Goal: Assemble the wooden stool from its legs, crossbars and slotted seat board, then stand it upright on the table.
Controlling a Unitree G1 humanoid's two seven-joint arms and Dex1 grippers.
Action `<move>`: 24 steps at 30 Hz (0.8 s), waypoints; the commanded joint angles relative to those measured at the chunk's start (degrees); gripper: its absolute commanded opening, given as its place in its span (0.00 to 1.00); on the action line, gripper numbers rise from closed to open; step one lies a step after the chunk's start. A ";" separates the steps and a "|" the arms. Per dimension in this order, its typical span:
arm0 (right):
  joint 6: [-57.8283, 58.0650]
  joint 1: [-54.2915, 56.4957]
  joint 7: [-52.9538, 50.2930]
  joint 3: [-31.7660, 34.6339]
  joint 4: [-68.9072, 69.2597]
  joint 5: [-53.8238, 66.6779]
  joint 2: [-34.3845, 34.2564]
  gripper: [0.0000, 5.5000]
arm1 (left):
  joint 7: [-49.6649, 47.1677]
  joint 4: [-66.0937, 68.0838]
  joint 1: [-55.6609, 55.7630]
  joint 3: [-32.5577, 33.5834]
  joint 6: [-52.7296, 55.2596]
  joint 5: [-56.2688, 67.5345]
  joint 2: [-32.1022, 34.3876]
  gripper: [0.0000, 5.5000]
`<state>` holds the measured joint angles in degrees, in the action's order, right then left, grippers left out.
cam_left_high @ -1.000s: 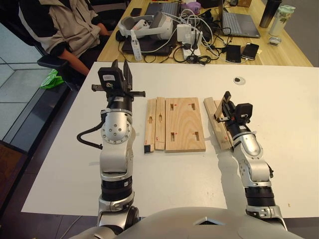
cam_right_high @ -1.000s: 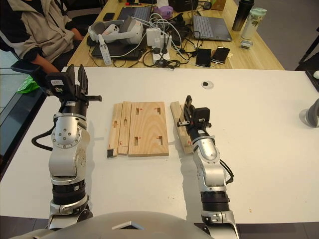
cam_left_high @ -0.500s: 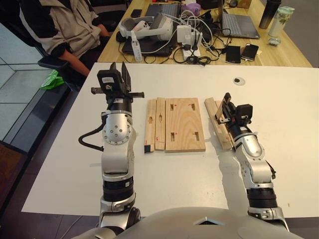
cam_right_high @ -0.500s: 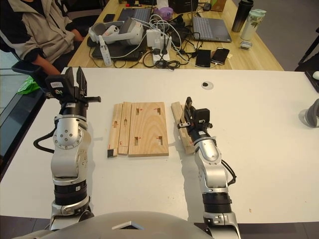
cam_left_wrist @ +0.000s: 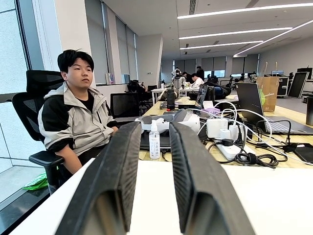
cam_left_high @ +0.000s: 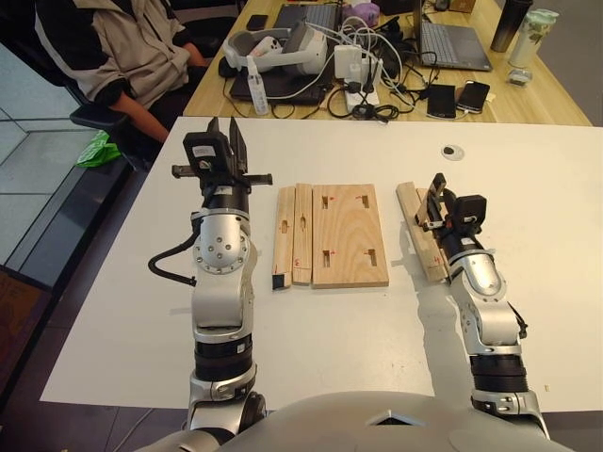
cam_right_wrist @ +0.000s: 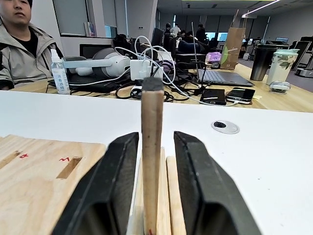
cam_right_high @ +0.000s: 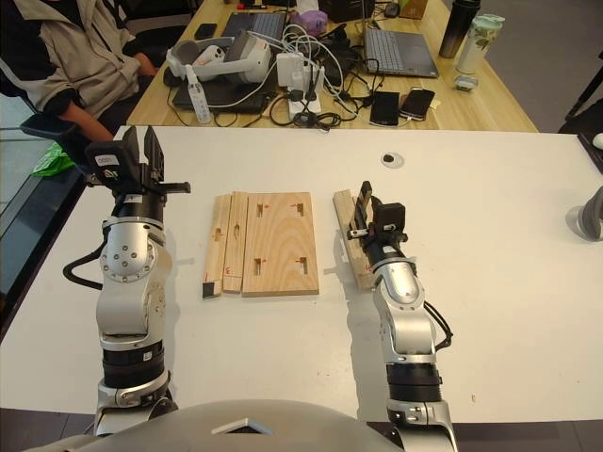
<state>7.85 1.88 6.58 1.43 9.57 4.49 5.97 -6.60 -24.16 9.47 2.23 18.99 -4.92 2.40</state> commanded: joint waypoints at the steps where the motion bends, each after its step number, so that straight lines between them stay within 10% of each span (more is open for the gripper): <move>1: 5.94 10.57 -1.30 3.60 9.86 2.40 2.36 0.24 | -0.22 -0.70 -0.46 0.07 0.02 -0.08 -0.61 0.19; 24: 10.14 34.97 -0.09 3.89 -7.31 7.18 1.26 0.24 | -0.18 1.00 0.91 -0.94 -1.01 -0.76 -1.22 0.19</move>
<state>18.58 36.73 5.85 6.02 3.49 11.98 7.25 -6.70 -23.53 9.91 1.53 18.30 -5.10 1.26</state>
